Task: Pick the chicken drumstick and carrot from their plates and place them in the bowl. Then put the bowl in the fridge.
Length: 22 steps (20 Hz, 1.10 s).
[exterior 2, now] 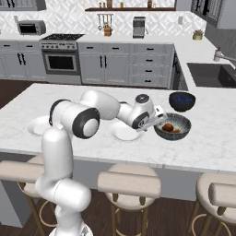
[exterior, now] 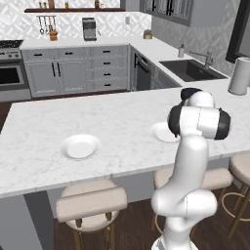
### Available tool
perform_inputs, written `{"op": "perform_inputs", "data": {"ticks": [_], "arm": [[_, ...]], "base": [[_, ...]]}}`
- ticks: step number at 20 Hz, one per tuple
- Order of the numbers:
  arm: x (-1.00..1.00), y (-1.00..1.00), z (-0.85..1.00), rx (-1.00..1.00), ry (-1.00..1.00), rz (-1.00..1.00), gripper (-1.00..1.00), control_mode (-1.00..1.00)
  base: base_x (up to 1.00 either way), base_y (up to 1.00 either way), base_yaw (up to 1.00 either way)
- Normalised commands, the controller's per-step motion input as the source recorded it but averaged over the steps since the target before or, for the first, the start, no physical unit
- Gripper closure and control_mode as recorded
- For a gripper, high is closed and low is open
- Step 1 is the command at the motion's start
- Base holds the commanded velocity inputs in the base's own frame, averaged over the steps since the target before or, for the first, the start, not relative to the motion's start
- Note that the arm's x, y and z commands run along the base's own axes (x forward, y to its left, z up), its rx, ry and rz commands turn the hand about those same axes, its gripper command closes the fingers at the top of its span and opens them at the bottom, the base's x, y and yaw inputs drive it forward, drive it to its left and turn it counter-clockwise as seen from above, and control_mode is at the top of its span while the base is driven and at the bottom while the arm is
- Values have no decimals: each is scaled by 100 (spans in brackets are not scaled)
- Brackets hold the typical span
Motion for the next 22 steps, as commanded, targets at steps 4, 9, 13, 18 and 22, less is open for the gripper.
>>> {"op": "perform_inputs", "data": {"ticks": [4,9,13,18,22], "arm": [[11,41,0,-2,0,9,-100,-100],[24,-3,0,-4,0,9,-100,-100],[1,-30,0,-3,0,7,-100,-100],[0,-24,-12,-1,0,4,-100,-100],[6,-11,-34,0,4,3,-100,-100]], "base": [[0,0,0],[0,0,0],[0,0,0],[0,0,0],[0,0,0]]}}
